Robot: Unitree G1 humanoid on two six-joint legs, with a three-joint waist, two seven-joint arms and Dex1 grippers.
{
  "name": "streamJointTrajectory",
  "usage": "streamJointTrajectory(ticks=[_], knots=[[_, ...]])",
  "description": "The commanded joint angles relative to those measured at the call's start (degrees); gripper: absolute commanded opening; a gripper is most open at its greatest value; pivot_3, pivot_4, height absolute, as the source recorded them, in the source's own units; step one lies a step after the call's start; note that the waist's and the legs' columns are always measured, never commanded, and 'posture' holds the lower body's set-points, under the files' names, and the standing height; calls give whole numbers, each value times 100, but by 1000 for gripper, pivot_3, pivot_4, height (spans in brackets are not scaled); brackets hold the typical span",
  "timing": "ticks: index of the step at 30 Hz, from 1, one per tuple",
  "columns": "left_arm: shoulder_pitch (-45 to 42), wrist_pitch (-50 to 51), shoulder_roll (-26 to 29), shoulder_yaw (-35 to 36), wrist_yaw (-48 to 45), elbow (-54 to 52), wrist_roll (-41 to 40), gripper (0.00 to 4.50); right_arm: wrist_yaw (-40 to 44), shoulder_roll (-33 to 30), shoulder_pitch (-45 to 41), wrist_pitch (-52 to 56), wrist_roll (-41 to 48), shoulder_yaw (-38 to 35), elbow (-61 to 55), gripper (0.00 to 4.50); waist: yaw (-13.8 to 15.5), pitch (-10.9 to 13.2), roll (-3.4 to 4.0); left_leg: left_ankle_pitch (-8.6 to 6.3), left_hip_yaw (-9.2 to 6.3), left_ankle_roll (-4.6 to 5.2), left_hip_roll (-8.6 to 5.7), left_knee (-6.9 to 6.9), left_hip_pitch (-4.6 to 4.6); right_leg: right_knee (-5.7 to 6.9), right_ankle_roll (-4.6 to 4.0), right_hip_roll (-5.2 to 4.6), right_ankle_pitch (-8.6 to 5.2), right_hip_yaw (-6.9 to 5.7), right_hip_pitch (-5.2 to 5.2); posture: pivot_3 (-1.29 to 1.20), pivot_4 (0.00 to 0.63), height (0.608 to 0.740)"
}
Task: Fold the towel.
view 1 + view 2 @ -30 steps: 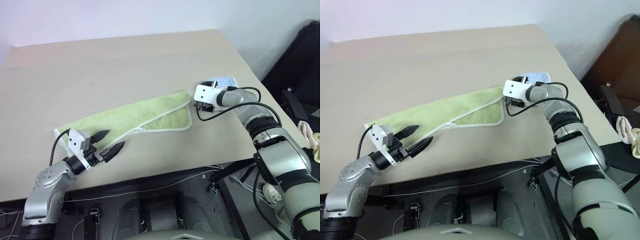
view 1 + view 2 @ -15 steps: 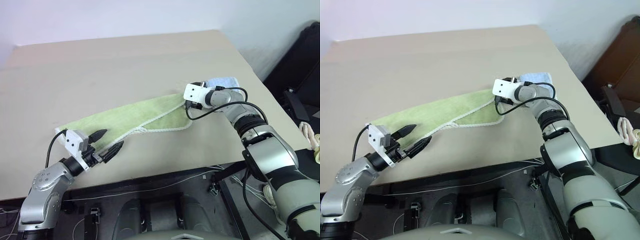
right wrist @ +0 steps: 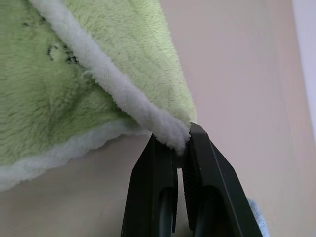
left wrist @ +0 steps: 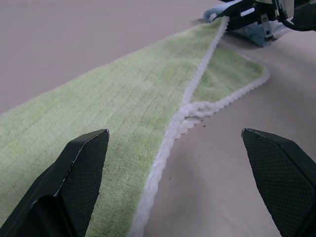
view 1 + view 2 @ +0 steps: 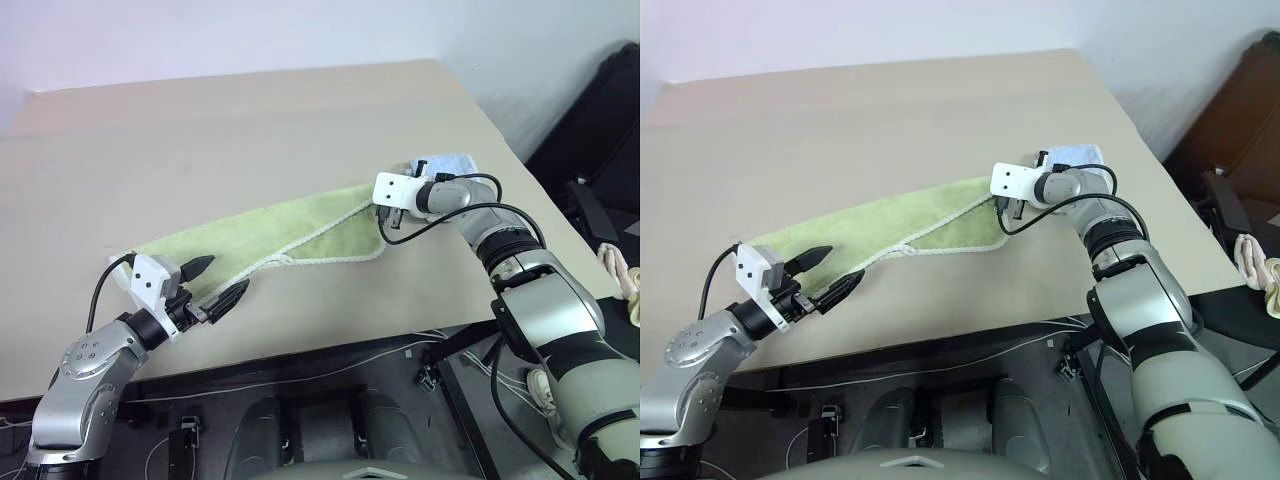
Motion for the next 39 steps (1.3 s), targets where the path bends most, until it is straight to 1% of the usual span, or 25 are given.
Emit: streamJointTrajectory(ticks=[1,2,3,6,10,15,17,22,26,31,36,39], knots=[[-49,17,67,82,-25,-177,-81,4500,241,-141,-166,-174,47,-82,-198,275,1,0,0,0,0,0,0,0,0,0,0,0,0,0,0,0,150,740],[-52,18,72,81,-31,-169,-82,4500,336,-152,-149,-204,76,-97,-230,275,2,0,0,0,0,0,0,0,0,0,0,0,0,0,0,0,150,740],[-52,15,80,76,-44,-158,-78,4500,454,-161,-119,-244,143,-137,-287,130,2,0,0,0,0,0,0,0,0,0,0,0,0,0,0,0,150,740],[-50,-19,95,62,-86,-112,-48,4500,917,-140,-22,-198,463,-335,-502,130,-1,0,0,0,0,0,0,0,0,0,0,0,0,0,0,0,150,740],[-62,-122,95,100,-120,-24,3,4500,1228,-84,17,451,906,-721,-668,130,7,0,0,0,0,0,2,0,0,1,1,1,1,0,0,0,150,740],[-29,-343,225,297,-251,217,108,4500,2009,-96,46,2017,1702,-1304,-1449,130,15,0,0,0,-1,0,6,1,0,0,1,-1,0,0,1,0,150,740],[34,-438,325,426,-322,331,139,4500,2171,-68,-62,3185,2124,-1613,-2083,130,10,1,1,0,-3,0,9,0,0,1,0,-2,0,0,-1,0,150,740],[327,-807,406,637,-580,709,271,4500,1927,69,-100,4989,2806,-2105,-3865,130,-2,1,5,-2,-12,-2,14,-12,-2,2,-1,-10,0,3,-15,0,150,740],[614,-1151,451,833,-840,1078,328,4500,1680,162,-209,5878,3118,-2219,-4816,130,5,1,5,-4,-13,-6,15,-21,-6,-3,-3,-26,-1,3,-23,0,150,740],[818,-1555,505,1047,-1067,1392,396,4500,1404,250,-372,6285,3291,-2187,-5208,130,9,1,5,-14,-15,-21,8,-27,-11,-12,-8,-49,-2,1,-30,0,150,740],[904,-1877,470,1047,-1133,1548,527,4500,1283,318,-413,6326,3447,-2144,-5364,130,-7,1,5,-15,-12,-21,1,-47,-14,-27,-11,-60,-3,3,-34,0,150,740],[938,-2061,550,929,-1194,1572,744,4500,1227,344,-400,6309,3507,-2125,-5378,130,-8,1,5,-14,-8,-22,1,-69,-15,-26,-17,-61,-6,-1,-45,0,150,740]])
